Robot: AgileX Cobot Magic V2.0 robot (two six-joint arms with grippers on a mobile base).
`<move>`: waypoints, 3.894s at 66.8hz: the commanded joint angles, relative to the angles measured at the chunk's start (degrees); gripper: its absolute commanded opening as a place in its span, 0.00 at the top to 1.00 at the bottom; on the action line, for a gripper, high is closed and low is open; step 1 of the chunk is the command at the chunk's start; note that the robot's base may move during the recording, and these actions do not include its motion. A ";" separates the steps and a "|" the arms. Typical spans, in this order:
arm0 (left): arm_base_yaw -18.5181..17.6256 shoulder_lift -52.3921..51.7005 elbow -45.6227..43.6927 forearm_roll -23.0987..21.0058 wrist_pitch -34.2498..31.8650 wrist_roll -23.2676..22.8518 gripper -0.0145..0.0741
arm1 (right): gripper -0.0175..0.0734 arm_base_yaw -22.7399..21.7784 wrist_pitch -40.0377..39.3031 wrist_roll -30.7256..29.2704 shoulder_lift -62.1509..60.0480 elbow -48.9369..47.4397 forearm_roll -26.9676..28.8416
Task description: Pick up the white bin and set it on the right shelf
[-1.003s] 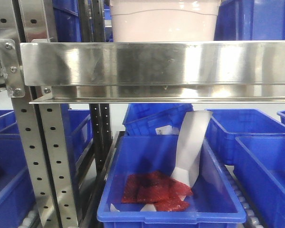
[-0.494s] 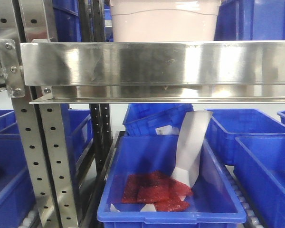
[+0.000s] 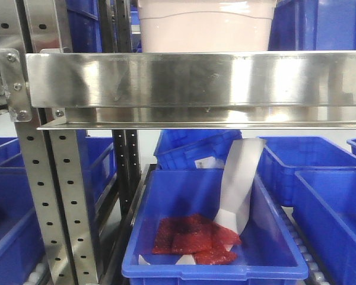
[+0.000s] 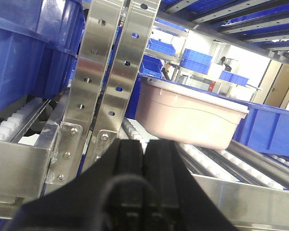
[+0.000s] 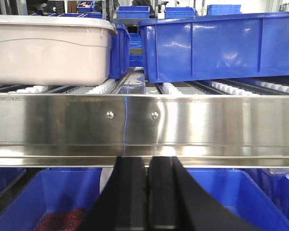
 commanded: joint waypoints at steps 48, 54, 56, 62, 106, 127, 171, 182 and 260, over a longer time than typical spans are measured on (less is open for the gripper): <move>-0.43 0.57 -1.59 -0.48 -2.47 -0.20 0.97 | 0.73 0.24 -5.37 0.10 -0.95 0.02 -0.90; -0.43 0.57 -1.59 -0.48 -2.47 -0.20 0.97 | 0.73 0.24 -5.37 0.10 -0.95 0.02 -0.90; -0.43 0.57 -1.59 -0.48 -2.47 -0.20 0.97 | 0.73 0.24 -5.37 0.10 -0.95 0.02 -0.90; -0.43 0.57 -1.50 -0.62 -2.77 -0.20 0.97 | 0.73 0.24 -5.37 0.10 -0.95 0.02 -0.90; 12.37 -6.20 9.96 49.70 -4.82 -39.26 0.97 | 0.73 0.24 -5.37 0.10 -0.95 0.02 -0.90; 10.17 -12.64 17.47 51.21 -4.89 -39.03 0.97 | 0.73 0.24 -5.37 0.10 -0.95 0.02 -0.90; 7.53 -12.62 17.47 52.52 -8.08 -37.43 0.97 | 0.73 0.24 -5.37 0.10 -0.95 0.02 -0.90; 7.53 -12.62 17.47 52.52 -7.40 -37.43 0.97 | 0.73 0.24 -5.37 0.10 -0.95 0.02 -0.90; 7.53 -12.62 17.47 52.42 -6.28 -37.43 0.97 | 0.73 0.24 -0.46 -0.03 -0.95 0.02 -1.23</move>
